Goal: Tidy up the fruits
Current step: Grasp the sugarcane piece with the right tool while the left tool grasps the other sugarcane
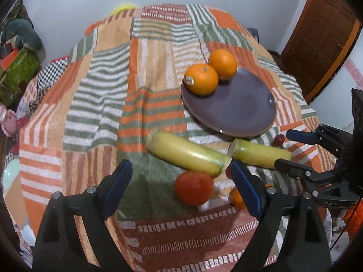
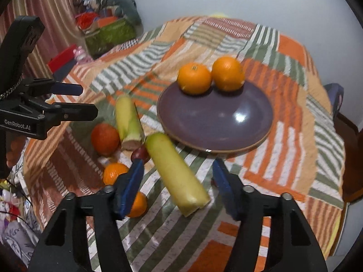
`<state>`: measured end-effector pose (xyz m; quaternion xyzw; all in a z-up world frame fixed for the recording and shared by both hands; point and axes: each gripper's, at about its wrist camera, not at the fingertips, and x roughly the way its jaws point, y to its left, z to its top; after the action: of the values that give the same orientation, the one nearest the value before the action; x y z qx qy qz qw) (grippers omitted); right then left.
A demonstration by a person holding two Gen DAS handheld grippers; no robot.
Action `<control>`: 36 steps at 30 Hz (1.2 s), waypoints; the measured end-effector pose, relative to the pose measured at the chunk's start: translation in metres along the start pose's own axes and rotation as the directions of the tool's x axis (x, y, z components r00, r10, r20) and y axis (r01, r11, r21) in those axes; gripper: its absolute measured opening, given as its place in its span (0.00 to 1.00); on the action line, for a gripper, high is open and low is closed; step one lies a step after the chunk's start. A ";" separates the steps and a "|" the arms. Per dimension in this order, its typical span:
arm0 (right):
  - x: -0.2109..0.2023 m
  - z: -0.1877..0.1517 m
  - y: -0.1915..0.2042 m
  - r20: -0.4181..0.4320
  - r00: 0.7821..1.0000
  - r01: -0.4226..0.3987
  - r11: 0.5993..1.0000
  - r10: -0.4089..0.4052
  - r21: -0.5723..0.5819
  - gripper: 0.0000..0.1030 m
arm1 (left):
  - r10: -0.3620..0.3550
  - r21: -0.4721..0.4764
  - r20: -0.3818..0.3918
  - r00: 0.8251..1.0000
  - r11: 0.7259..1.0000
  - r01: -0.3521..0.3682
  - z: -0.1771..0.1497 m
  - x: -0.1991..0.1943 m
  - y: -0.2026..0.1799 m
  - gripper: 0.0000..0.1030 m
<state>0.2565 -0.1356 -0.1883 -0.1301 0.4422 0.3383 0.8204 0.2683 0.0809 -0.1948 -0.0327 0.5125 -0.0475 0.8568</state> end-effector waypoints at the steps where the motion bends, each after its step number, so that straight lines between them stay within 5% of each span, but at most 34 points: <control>1: 0.005 0.001 0.000 -0.013 1.000 -0.006 1.000 0.006 -0.002 0.50 | -0.008 -0.004 -0.012 1.000 1.000 0.008 -0.001 0.004 0.000 0.87; 8: 0.021 0.001 0.003 -0.057 0.998 -0.024 1.000 0.023 -0.006 0.49 | -0.053 0.023 -0.081 0.995 0.998 0.055 -0.007 0.033 -0.013 0.87; 13: 0.029 0.003 0.004 -0.104 0.994 -0.043 0.999 0.042 -0.012 0.45 | -0.006 0.049 -0.098 0.995 0.999 0.011 -0.009 0.051 -0.018 0.88; 17: 0.031 0.002 0.003 -0.117 0.992 -0.042 0.999 0.039 -0.023 0.42 | -0.043 -0.015 -0.108 0.993 0.999 0.042 -0.007 0.058 -0.004 0.91; 21: 0.027 0.000 0.004 -0.112 0.993 -0.032 0.999 0.028 -0.037 0.39 | 0.015 -0.018 -0.073 0.997 1.000 -0.016 -0.005 0.052 0.007 0.90; 36: 0.002 -0.021 -0.002 -0.151 0.989 0.003 1.000 -0.008 -0.031 0.35 | 0.042 -0.069 -0.016 0.999 0.997 -0.043 -0.015 0.009 0.046 0.90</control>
<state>0.2453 -0.1471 -0.2021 -0.1692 0.4973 0.3322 0.7834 0.2616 0.1251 -0.2149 -0.0515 0.5205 -0.0117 0.8522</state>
